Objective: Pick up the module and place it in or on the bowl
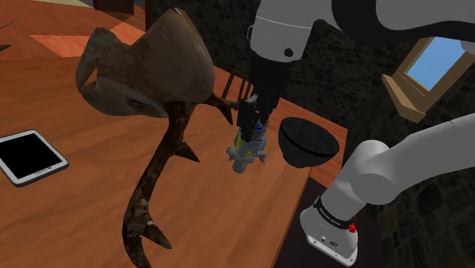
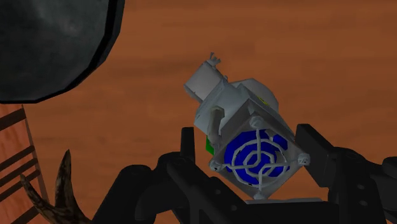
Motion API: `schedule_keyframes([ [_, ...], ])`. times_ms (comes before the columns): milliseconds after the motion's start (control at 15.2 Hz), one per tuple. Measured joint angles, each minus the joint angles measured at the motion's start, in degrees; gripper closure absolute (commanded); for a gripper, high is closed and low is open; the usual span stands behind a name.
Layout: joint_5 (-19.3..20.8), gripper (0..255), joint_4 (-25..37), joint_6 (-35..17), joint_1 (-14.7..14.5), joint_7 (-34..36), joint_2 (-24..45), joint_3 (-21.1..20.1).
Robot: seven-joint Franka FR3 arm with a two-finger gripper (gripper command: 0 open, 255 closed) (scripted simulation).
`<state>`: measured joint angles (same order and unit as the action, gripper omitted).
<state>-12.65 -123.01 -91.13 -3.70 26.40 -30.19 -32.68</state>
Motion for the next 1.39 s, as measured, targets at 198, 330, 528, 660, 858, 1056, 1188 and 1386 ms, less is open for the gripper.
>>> schedule_keyframes([
  [198,0.0,255,-0.1,0.0,0.0,0.0,-0.1,0.0],
  [330,0.1,255,0.4,0.4,0.1,0.0,0.1,0.0],
  [528,0.4,255,2.6,2.2,0.3,0.1,0.6,0.3],
  [660,0.6,255,4.2,3.7,0.4,0.3,0.7,0.4],
  [858,1.0,255,7.0,5.8,0.6,0.5,1.4,0.6],
  [1056,1.3,255,9.4,8.0,0.8,0.5,1.7,1.0],
  [1188,1.6,255,11.6,9.5,1.0,0.7,2.3,1.0],
  [1386,1.9,255,14.4,11.8,1.2,0.7,2.9,1.3],
])
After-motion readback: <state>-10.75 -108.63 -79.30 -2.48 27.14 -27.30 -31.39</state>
